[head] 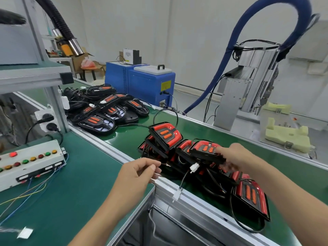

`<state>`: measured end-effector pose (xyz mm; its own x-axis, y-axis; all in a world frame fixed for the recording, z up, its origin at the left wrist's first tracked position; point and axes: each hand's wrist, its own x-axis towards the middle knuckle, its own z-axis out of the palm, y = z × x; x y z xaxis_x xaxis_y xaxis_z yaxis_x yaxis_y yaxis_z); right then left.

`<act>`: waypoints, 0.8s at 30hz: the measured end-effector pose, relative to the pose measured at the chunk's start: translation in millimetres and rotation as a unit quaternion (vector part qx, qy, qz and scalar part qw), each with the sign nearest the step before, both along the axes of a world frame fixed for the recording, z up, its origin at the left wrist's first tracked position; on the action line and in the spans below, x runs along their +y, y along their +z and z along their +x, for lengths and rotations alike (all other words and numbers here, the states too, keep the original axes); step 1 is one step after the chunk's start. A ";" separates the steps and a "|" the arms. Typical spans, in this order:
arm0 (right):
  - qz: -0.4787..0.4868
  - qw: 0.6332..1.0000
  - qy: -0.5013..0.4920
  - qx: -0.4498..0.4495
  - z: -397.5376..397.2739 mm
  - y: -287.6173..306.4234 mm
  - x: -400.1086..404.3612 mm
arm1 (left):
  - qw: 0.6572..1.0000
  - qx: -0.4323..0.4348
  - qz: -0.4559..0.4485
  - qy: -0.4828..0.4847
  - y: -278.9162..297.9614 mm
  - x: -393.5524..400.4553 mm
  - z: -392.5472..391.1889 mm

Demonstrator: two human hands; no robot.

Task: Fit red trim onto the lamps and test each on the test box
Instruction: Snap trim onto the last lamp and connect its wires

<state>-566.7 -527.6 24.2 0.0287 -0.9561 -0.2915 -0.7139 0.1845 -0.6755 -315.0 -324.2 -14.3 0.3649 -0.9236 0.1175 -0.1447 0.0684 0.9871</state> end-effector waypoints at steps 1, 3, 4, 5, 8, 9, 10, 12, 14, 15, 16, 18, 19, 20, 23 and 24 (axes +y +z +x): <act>-0.007 1.000 0.008 0.021 -2.5 -0.2 1.7 | 1.000 0.005 -0.001 0.001 -0.9 2.2 1.9; -0.011 0.999 0.015 0.049 -6.4 -0.9 6.3 | 1.000 0.017 -0.004 0.006 -2.3 6.6 6.0; -0.015 0.998 0.014 0.055 -7.6 -0.7 8.1 | 1.000 0.018 -0.006 0.010 -3.0 8.3 8.4; -0.024 0.998 0.012 0.062 -7.5 0.3 9.7 | 1.000 0.018 -0.007 0.014 -3.7 10.3 10.8; -0.061 0.993 0.011 0.102 -4.4 5.6 13.7 | 0.999 0.020 -0.008 0.025 -6.2 18.1 18.6; -0.078 0.988 0.016 0.130 -4.6 9.5 15.9 | 0.999 0.023 -0.009 0.029 -6.9 21.8 21.8; -0.100 0.982 0.022 0.159 -5.5 14.6 18.2 | 0.999 0.024 -0.008 0.033 -7.2 26.1 25.4; -0.180 0.962 0.014 0.204 -8.9 25.0 26.2 | 0.999 0.012 -0.009 0.042 -6.1 37.8 35.6; -0.299 0.942 -0.021 0.153 -3.0 31.8 43.1 | 0.997 -0.009 -0.008 0.071 -2.9 54.1 54.7; -0.347 0.933 -0.028 0.087 8.1 33.0 57.9 | 0.996 -0.022 -0.003 0.090 -1.1 64.1 66.8; -0.378 0.925 -0.015 0.022 26.8 32.5 76.4 | 0.993 -0.036 0.004 0.109 1.0 74.9 80.2; -0.388 0.914 0.080 -0.084 83.3 24.3 121.7 | 0.986 -0.052 0.022 0.158 4.0 100.6 108.9; -0.370 0.906 0.156 -0.130 116.7 15.4 147.8 | 0.980 -0.059 0.032 0.185 4.8 115.4 123.6; -0.340 0.897 0.231 -0.164 150.1 3.7 173.9 | 0.974 -0.067 0.043 0.212 4.9 130.6 138.0; -0.251 0.858 0.401 -0.199 237.7 -38.6 238.5 | 0.950 -0.079 0.089 0.288 1.1 180.9 177.5; -0.212 0.847 0.447 -0.196 261.7 -50.7 256.1 | 0.941 -0.076 0.104 0.312 -0.9 198.1 189.0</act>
